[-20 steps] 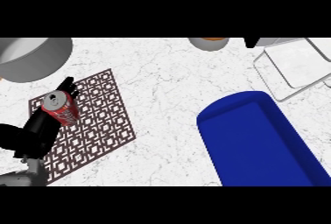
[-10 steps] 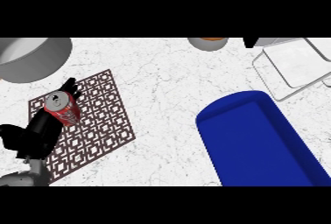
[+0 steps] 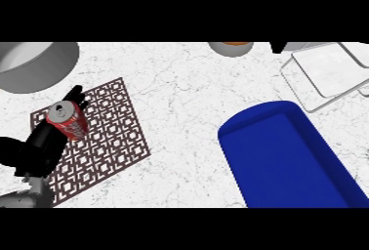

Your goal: Pick the bell pepper from the tray and place it in the tiered shelf

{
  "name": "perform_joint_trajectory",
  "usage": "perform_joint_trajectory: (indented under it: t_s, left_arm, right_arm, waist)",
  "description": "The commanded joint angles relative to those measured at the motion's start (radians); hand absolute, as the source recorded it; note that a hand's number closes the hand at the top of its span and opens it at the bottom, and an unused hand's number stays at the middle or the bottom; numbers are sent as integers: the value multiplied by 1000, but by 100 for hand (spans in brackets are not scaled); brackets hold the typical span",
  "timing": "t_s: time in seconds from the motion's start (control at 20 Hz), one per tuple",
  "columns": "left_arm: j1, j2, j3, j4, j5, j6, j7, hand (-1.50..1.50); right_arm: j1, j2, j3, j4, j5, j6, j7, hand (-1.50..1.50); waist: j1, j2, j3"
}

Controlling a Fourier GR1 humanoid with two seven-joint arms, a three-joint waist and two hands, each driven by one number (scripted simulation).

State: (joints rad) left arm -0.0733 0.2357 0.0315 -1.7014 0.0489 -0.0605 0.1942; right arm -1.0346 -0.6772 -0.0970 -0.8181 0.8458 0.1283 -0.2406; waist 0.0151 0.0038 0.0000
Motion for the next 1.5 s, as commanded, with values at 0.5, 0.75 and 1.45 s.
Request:
perform_joint_trajectory:
  t_s: [0.5, 0.75, 1.45]
  left_arm:
    - [-9, -14, -2, -1, -12, 7, 11, 0]
    - [25, -28, -9, -21, -14, 0, -2, 0]
    - [-12, 19, 60, 16, 22, -29, 1, 0]
  right_arm:
    - [28, -159, 79, 158, 296, -121, 184, -150]
    - [-81, -131, 9, 146, 241, -118, 192, -150]
    - [-340, -232, -398, 177, -113, 3, 419, -150]
  waist:
    - [2, 2, 0]
    - [3, -1, 0]
    - [-18, -9, 0]
